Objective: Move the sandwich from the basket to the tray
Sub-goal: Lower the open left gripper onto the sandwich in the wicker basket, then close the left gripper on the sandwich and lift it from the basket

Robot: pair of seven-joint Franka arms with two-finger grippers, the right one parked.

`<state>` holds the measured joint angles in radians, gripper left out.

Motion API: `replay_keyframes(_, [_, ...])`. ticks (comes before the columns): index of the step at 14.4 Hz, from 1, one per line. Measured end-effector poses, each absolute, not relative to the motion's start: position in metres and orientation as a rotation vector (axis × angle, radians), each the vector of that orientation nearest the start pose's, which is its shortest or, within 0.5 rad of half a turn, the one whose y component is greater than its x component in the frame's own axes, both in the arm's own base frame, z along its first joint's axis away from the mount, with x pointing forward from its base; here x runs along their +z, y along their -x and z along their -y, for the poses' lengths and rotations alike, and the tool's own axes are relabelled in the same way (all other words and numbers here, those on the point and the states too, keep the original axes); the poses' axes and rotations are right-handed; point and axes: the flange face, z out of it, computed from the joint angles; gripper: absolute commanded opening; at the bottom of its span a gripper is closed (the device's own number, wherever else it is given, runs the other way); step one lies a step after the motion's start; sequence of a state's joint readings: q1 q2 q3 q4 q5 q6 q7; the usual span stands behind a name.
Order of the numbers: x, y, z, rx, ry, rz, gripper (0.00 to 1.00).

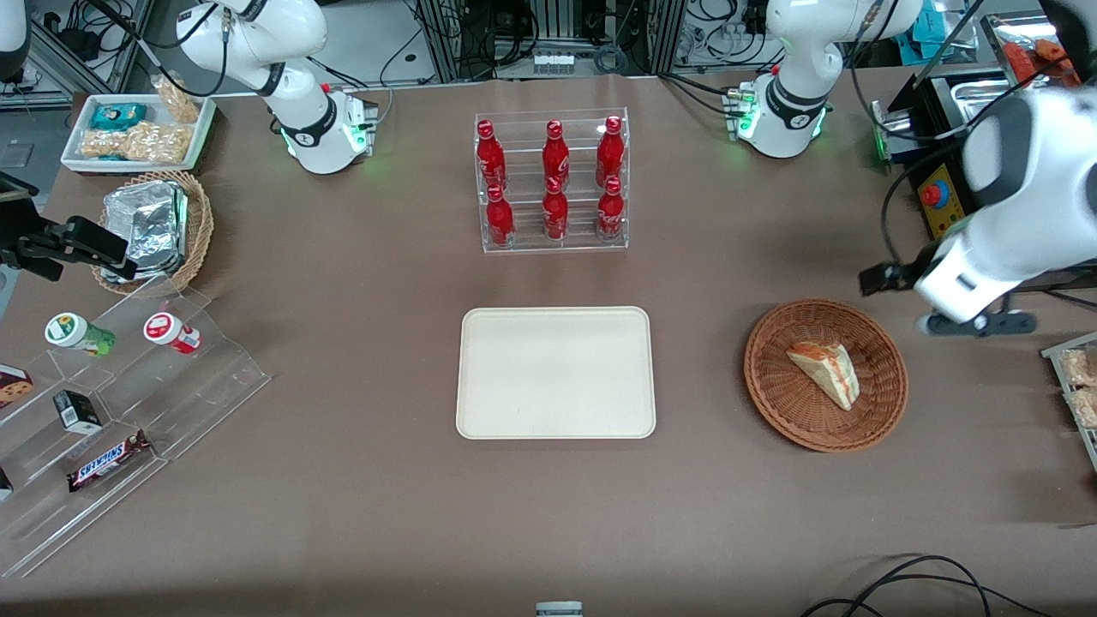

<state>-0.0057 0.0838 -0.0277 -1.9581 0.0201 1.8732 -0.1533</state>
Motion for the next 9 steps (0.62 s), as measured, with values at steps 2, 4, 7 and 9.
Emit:
replay_keyframes(2, [0.385,-0.560,0.017,0.244,3.054,0.457,1.00])
replay_keyframes(4, [0.364,-0.570,0.017,0.187,2.973,0.819,1.00])
replay_keyframes(7, [0.321,-0.587,0.018,0.095,2.818,1.288,1.00])
replay_keyframes(9, [0.283,-0.591,0.018,0.120,2.754,1.399,1.00])
